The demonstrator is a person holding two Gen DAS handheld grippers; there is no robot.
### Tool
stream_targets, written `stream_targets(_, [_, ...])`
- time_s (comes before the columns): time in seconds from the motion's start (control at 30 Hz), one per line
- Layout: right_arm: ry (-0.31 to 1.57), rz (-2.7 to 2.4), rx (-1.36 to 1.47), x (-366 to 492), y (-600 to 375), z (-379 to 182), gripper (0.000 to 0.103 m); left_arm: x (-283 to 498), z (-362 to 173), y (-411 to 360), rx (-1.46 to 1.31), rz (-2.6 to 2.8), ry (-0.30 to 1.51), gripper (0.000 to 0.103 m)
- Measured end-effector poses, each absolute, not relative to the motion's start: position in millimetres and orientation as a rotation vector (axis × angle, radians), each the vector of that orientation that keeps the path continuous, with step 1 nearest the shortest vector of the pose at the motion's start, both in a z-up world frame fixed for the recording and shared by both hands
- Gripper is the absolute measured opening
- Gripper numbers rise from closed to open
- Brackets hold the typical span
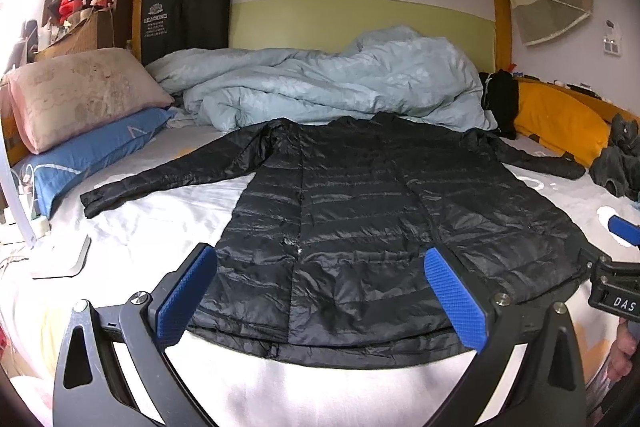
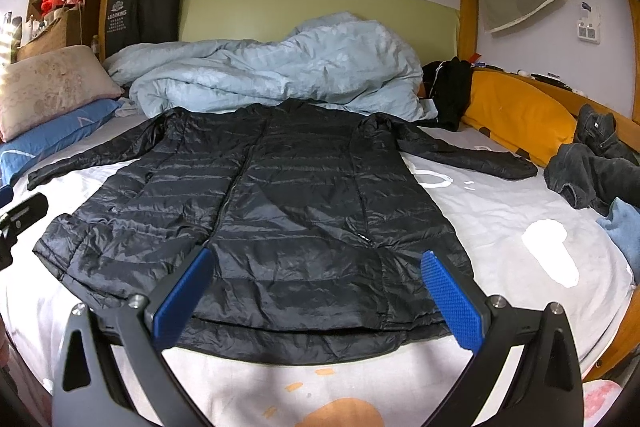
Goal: Fold large clothes
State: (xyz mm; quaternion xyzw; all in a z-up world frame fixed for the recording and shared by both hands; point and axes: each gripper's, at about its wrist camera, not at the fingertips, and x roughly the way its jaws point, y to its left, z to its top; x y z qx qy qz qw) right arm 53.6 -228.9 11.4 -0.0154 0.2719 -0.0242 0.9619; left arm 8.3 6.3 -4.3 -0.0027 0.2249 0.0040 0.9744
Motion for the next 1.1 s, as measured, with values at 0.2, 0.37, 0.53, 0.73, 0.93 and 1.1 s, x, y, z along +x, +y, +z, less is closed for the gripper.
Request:
stream_targets(0.2, [0.593, -0.074, -0.043, 56.9, -228.6, 8.7, 0.103, 5.7, -1.6, 4.9, -0.017, -0.008, 0.450, 0.103])
stream_targets(0.37, [0.587, -0.063, -0.042, 53.8, -228.6, 8.3, 0.103, 2.6, 1.2, 7.5, -0.011, 0.018, 0.432, 0.103])
stream_targets(0.53, [0.546, -0.089, -0.059, 49.6, -226.9, 11.9, 0.103, 6.0, -0.1, 10.9, -0.044, -0.016, 0.458, 0.103])
stream_targets(0.73, [0.531, -0.070, -0.106, 46.7, -217.5, 13.4, 0.103, 3.0, 2.0, 8.6, -0.008, 0.008, 0.427, 0.103])
stream_targets(0.93, [0.534, -0.061, -0.068, 45.6, -217.6, 12.9, 0.103, 3.1, 1.9, 10.0, -0.018, -0.001, 0.422, 0.103])
stream_targets(1.1, [0.528, -0.094, -0.021, 44.3, -224.2, 14.4, 0.103, 2.5, 1.3, 5.9, 0.014, 0.001, 0.413, 0.103])
